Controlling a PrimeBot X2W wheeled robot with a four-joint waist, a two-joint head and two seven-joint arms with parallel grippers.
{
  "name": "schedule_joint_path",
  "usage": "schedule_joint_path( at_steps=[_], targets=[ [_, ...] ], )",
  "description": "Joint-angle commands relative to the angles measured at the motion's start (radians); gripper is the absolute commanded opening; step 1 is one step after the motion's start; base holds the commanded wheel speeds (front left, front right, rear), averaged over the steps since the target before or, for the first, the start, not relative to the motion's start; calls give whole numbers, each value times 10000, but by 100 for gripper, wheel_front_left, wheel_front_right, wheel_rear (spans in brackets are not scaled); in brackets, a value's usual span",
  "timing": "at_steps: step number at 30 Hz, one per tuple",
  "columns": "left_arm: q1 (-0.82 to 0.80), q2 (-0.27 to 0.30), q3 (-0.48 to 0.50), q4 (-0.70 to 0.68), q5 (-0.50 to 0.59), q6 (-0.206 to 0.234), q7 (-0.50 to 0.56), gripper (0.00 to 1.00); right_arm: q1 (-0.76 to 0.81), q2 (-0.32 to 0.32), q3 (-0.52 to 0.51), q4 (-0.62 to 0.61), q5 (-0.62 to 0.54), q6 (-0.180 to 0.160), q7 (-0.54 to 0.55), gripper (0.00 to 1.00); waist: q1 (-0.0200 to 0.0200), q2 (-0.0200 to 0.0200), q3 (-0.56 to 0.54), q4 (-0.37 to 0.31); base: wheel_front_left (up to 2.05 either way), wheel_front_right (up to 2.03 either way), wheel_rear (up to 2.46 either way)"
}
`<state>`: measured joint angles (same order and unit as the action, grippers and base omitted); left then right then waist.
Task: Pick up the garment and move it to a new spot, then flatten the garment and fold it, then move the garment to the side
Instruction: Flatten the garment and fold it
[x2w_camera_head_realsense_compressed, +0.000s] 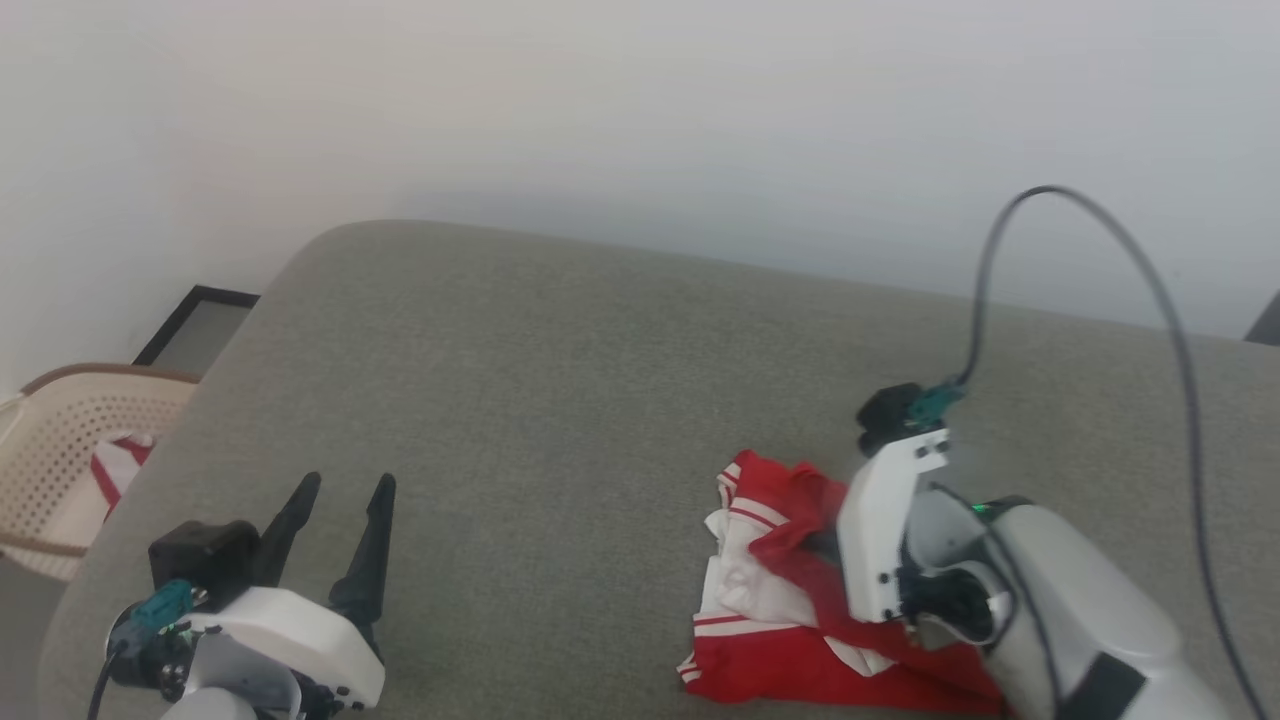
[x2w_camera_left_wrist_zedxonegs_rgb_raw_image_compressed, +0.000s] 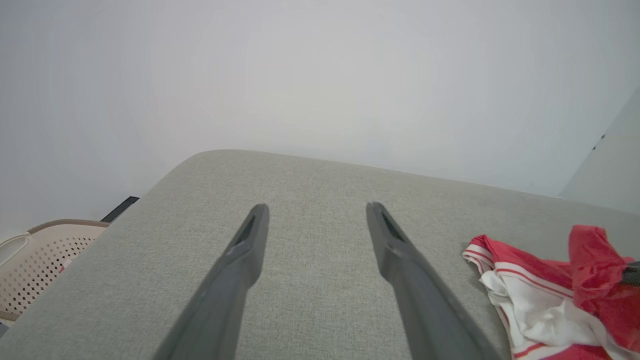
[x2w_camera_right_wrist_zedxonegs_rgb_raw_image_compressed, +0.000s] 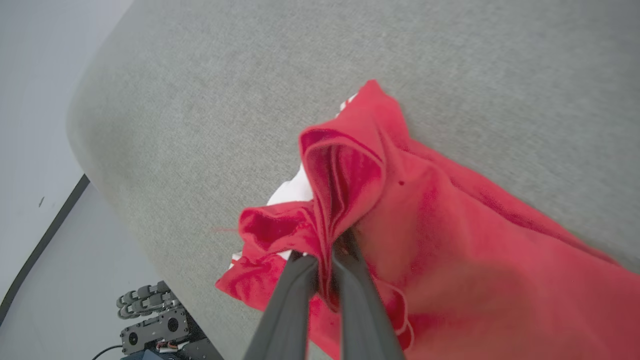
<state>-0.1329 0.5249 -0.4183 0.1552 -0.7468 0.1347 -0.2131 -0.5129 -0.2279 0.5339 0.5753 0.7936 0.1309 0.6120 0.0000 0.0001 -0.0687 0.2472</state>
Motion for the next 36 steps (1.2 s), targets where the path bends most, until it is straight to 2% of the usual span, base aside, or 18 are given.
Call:
schedule_joint_path(
  at_steps=[1, 8, 9, 11, 12, 13, 18, 23, 30, 36],
  targets=[
    [-172, -61, -40, 48, 32, -71, -15, 100, -184, 172, 112, 347, -121, -6, -198, 0, 0, -1, 35, 82, 0, 0, 0],
    [-442, -205, -165, 281, 54, -177, -59, 100, -791, 900, 727, 2375, -575, -6, -1147, 0, 0, -1, 120, 252, 0, 0, 0],
    [-474, -226, -174, 314, 43, -199, -73, 100, -903, 944, 780, 2590, -617, -6, -1344, 13, 0, -1, 129, 257, 0, 0, 0],
    [-531, -256, -171, 372, 11, -235, -90, 100, -1025, 1072, 938, 3034, -702, -6, -1692, 47, 0, -1, 144, 251, 0, 0, 0],
    [-541, -267, -163, 404, -13, -236, -80, 100, -1069, 1140, 1026, 3204, -706, -6, -1817, 84, 0, -1, 149, 239, 0, 0, 0],
    [-542, -264, -156, 432, -28, -255, -93, 100, -1111, 1198, 1101, 3359, -692, -6, -1937, 100, 0, -1, 152, 222, 0, 0, 0],
    [-503, -240, -51, 534, -124, -270, -179, 100, -1408, 1286, 1645, 3664, -562, -6, -2306, 100, 0, -1, 170, 59, 0, 0, 0],
    [-469, -214, 8, 579, -175, -298, -217, 100, -1591, 1070, 2216, 3316, -277, -6, -2593, 100, 0, -1, 161, -154, 0, 0, 0],
    [-311, -132, 105, 570, -190, -257, -283, 100, -1757, 401, 2825, 2270, 242, -6, -3125, 100, 0, -1, 132, -580, 0, 0, 0],
    [-94, -58, 204, 492, -223, -193, -343, 100, -1833, -472, 2885, 1429, 336, -7, -3944, 100, 0, -1, 106, -1063, 0, 0, 0]
  ],
)
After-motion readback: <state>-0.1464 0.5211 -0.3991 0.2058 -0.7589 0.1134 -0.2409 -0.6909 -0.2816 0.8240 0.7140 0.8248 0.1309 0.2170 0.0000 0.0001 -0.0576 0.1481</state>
